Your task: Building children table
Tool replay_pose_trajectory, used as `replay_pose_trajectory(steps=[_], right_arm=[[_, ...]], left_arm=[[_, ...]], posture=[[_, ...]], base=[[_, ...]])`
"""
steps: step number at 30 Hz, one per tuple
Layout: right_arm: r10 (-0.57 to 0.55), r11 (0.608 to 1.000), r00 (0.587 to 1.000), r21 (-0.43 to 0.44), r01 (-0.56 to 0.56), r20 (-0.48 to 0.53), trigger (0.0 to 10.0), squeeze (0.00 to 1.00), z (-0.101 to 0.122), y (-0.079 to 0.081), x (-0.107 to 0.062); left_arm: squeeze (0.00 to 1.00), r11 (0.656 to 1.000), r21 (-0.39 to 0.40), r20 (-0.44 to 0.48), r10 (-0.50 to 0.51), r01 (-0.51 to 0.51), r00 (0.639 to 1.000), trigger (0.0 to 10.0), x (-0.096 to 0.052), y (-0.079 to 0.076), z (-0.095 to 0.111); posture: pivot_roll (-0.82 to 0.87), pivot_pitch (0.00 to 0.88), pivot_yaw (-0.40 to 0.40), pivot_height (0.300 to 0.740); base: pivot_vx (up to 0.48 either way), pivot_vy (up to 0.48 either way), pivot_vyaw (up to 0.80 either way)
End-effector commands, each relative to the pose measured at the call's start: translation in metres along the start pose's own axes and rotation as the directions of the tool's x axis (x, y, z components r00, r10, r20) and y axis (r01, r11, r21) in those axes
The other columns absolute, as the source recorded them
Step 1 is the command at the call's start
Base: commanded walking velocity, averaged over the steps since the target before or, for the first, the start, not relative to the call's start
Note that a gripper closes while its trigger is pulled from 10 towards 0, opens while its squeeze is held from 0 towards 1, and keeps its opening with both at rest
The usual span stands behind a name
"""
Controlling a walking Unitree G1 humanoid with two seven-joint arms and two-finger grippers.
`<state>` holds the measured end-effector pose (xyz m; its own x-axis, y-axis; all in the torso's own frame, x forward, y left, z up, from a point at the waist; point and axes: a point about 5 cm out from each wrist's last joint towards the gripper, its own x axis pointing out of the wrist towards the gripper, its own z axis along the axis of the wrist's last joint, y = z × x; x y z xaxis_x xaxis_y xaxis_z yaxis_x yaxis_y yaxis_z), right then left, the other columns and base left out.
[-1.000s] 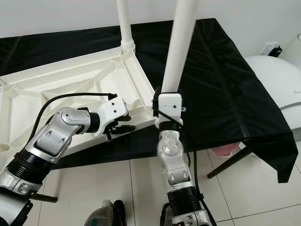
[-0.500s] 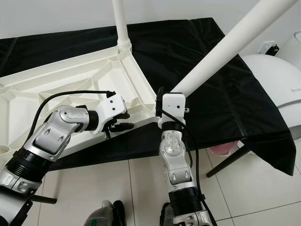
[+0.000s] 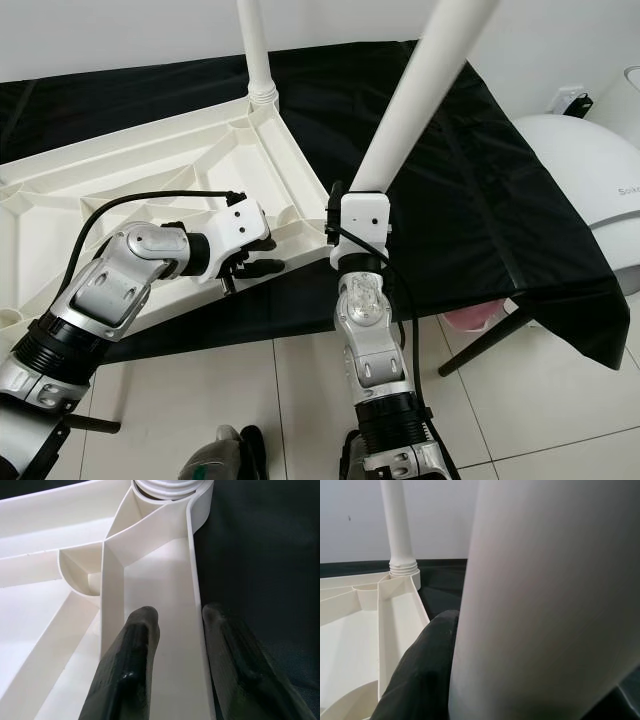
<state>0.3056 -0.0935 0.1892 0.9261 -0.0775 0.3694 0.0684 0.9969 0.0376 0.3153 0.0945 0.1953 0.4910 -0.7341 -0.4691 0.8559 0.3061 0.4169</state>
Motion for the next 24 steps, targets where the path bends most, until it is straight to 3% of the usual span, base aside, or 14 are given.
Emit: replay_pose_trajectory(steps=[1,10,11,12,13,14,15,16,17,18,20,21,22,24], right_arm=[[-0.031,0.999,0.999,-0.012,0.031,-0.021,10.0,0.0,-0.004,-0.009,0.003],[-0.019,1.0,0.999,-0.002,0.019,-0.029,10.0,0.0,-0.004,-0.012,0.009],[-0.019,1.0,0.999,0.0,0.019,-0.034,6.5,0.0,-0.005,-0.013,0.01],[-0.019,1.0,0.999,0.0,0.019,-0.034,6.5,0.0,-0.005,-0.013,0.01],[-0.012,1.0,0.999,0.013,0.013,-0.043,1.8,0.0,-0.006,-0.014,0.011],[-0.012,1.0,0.999,0.013,0.013,-0.043,1.8,0.0,-0.006,-0.014,0.011],[-0.007,1.0,0.999,0.016,0.008,-0.048,0.4,0.0,-0.006,-0.014,0.013],[0.005,1.0,0.998,0.018,-0.004,-0.055,4.9,0.0,-0.007,-0.015,0.015],[0.012,1.0,0.998,0.019,-0.011,-0.06,4.9,0.0,-0.007,-0.016,0.016],[0.015,1.0,0.998,0.016,-0.014,-0.06,10.0,0.0,-0.007,-0.017,0.018],[0.018,1.0,0.998,0.015,-0.017,-0.06,10.0,0.0,-0.007,-0.018,0.019],[0.023,1.0,0.998,0.017,-0.023,-0.055,5.9,0.0,-0.006,-0.019,0.02],[0.04,0.999,0.998,0.031,-0.038,-0.052,0.0,0.0,-0.004,-0.019,0.021],[0.049,0.998,0.998,0.037,-0.048,-0.049,0.0,0.0,-0.003,-0.018,0.022]], left_arm=[[0.0,0.995,0.007,-0.005,0.104,-0.104,0.995,10.0,-0.009,0.013,0.0],[0.0,0.994,0.016,-0.007,0.113,-0.112,0.994,10.0,-0.012,0.016,0.0],[0.0,0.993,0.018,-0.008,0.114,-0.113,0.994,10.0,-0.012,0.016,0.0],[0.0,0.993,0.018,-0.008,0.114,-0.113,0.994,10.0,-0.012,0.016,0.0],[0.0,0.993,0.02,-0.008,0.114,-0.114,0.993,10.0,-0.012,0.016,0.001],[0.0,0.993,0.02,-0.008,0.114,-0.114,0.993,10.0,-0.012,0.016,0.001],[0.0,0.993,0.021,-0.008,0.115,-0.115,0.993,10.0,-0.013,0.016,0.001],[0.0,0.993,0.021,-0.005,0.118,-0.118,0.993,10.0,-0.013,0.017,0.001],[0.0,0.992,0.021,-0.003,0.121,-0.121,0.993,10.0,-0.013,0.017,0.002],[0.0,0.992,0.02,0.0,0.125,-0.125,0.992,10.0,-0.013,0.017,0.002],[0.0,0.992,0.018,0.002,0.128,-0.128,0.992,10.0,-0.013,0.017,0.002],[0.0,0.991,0.013,0.006,0.132,-0.132,0.991,10.0,-0.013,0.017,0.002],[0.0,0.991,0.009,0.01,0.135,-0.135,0.991,10.0,-0.013,0.017,0.003],[0.0,0.991,0.005,0.014,0.137,-0.137,0.99,10.0,-0.012,0.017,0.003]], posture=[[-0.12,0.173,0.056,0.74],[-0.11,0.168,0.06,0.74],[-0.11,0.168,0.06,0.74],[-0.11,0.168,0.06,0.74],[-0.11,0.166,0.06,0.74],[-0.11,0.166,0.06,0.74],[-0.11,0.165,0.061,0.74],[-0.11,0.165,0.061,0.74],[-0.11,0.165,0.061,0.74],[-0.11,0.16,0.058,0.74],[-0.11,0.16,0.058,0.74],[-0.12,0.155,0.057,0.74],[-0.12,0.155,0.057,0.74],[-0.12,0.148,0.055,0.74]], base=[[0.0,0.0,0.0],[0.0,0.0,0.0],[0.0,0.0,0.0],[0.0,0.0,0.0],[0.0,0.0,0.0],[0.0,0.0,0.0],[0.0,0.0,0.0],[0.0,0.0,0.0],[0.0,0.0,0.0],[0.0,0.0,0.0],[0.0,0.0,0.0],[0.0,0.0,0.0],[0.0,0.0,0.0],[0.0,0.0,0.0]])
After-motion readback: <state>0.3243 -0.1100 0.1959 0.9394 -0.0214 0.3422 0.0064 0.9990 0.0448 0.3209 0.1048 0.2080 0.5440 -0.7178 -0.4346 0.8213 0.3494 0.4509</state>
